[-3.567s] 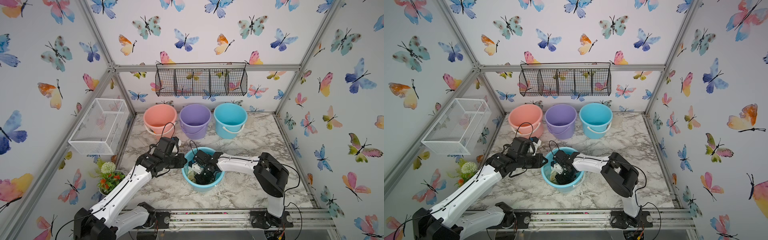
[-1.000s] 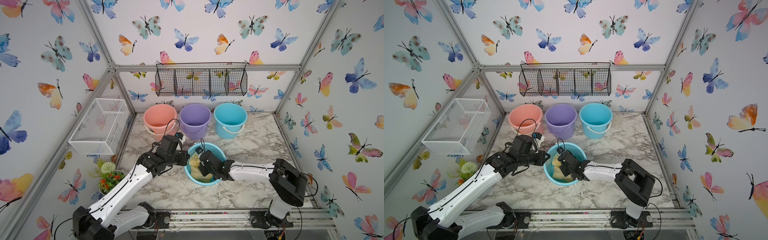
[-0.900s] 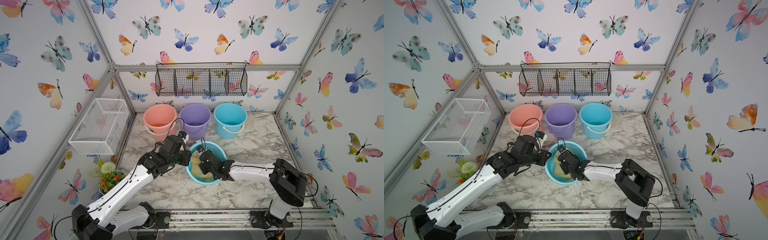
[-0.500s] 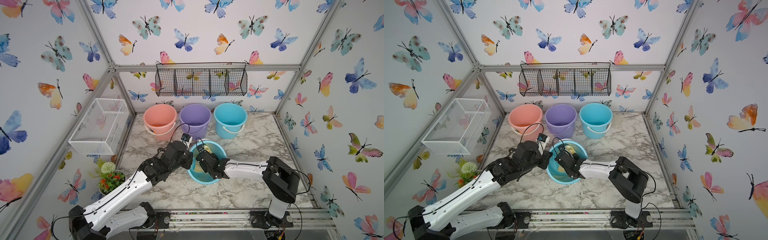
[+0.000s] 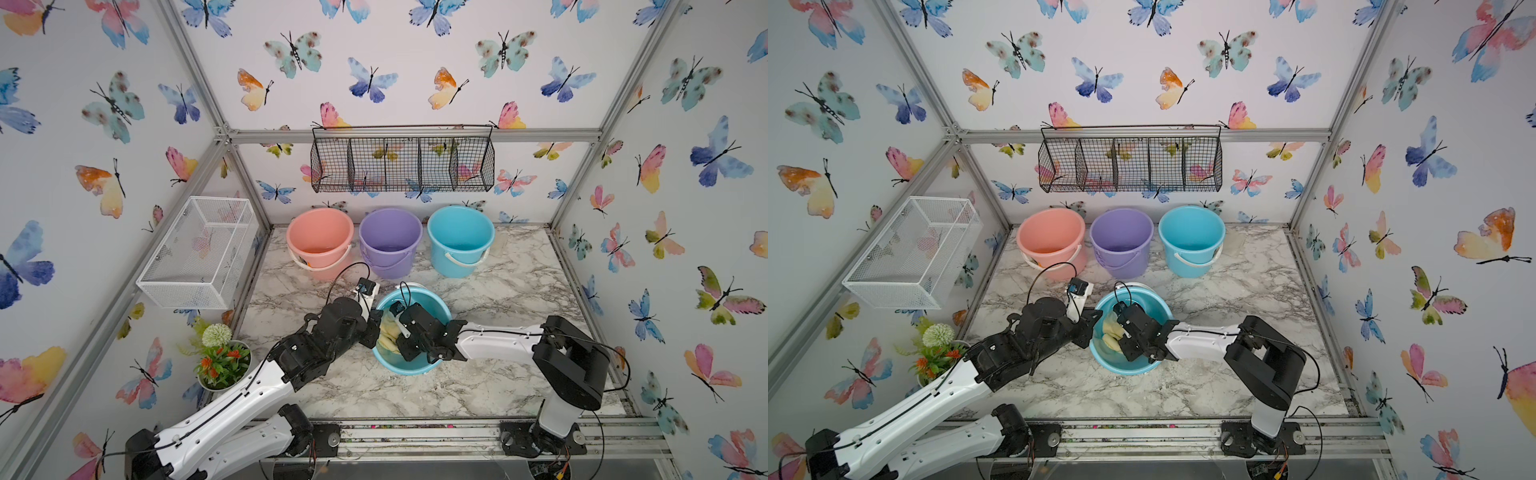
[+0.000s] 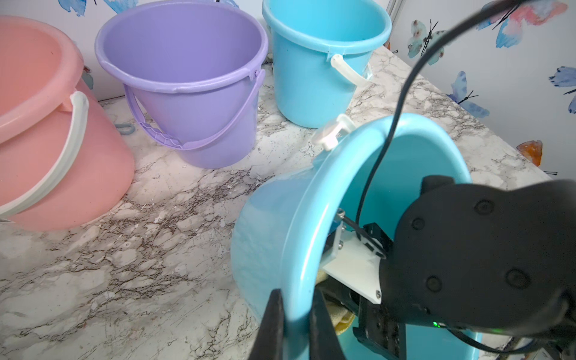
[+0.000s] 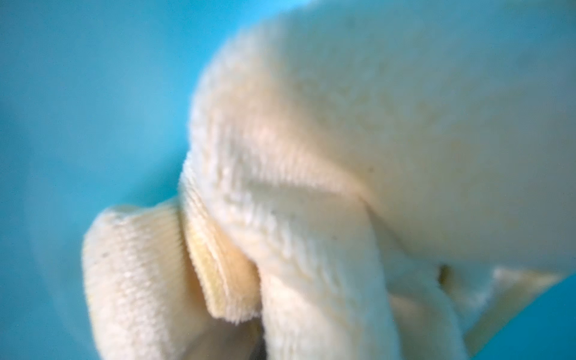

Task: Wipe the inside of the bucket with a cloth
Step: Wipe the dirt from the inside of the bucket.

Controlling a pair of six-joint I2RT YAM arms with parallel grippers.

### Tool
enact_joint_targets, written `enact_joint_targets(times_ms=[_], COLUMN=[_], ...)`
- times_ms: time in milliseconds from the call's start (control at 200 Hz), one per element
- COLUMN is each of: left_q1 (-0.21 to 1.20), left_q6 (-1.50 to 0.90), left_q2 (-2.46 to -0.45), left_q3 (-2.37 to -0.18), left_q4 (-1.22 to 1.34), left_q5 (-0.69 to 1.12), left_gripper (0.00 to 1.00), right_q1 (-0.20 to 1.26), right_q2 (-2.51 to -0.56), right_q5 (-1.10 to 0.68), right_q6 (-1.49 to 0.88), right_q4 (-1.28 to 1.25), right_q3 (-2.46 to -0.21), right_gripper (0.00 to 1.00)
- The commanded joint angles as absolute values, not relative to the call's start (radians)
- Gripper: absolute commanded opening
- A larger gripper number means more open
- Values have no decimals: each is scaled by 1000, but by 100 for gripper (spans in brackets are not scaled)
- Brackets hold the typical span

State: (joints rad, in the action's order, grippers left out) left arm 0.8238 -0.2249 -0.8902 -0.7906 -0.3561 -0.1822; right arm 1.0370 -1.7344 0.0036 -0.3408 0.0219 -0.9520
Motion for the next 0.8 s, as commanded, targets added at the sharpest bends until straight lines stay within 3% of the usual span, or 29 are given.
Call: enact_joint_targets(times_ms=[0, 205, 390, 601, 796], left_q1=[816, 817, 816, 817, 815], left_q6=[-292, -357, -362, -361, -357], left_q2=[-898, -888, -849, -827, -824], left_q3=[-791, -776, -745, -744, -749], left_q4=[-300, -320, -329, -348, -359], left_q5=[-189, -138, -125, -138, -160], left_gripper=[0, 0, 0, 0, 0], right_q1=[1037, 1037, 1037, 1037, 1037], right_q2=[-1721, -1735, -1751, -1841, -1877], right_q5=[-99, 97, 388, 723, 846], right_q6=[-379, -329, -219, -98, -55], right_q4=[-146, -352, -413, -276, -110], right_q3=[-905, -874, -908, -1007, -1024], right_gripper=[2, 2, 2, 2, 2])
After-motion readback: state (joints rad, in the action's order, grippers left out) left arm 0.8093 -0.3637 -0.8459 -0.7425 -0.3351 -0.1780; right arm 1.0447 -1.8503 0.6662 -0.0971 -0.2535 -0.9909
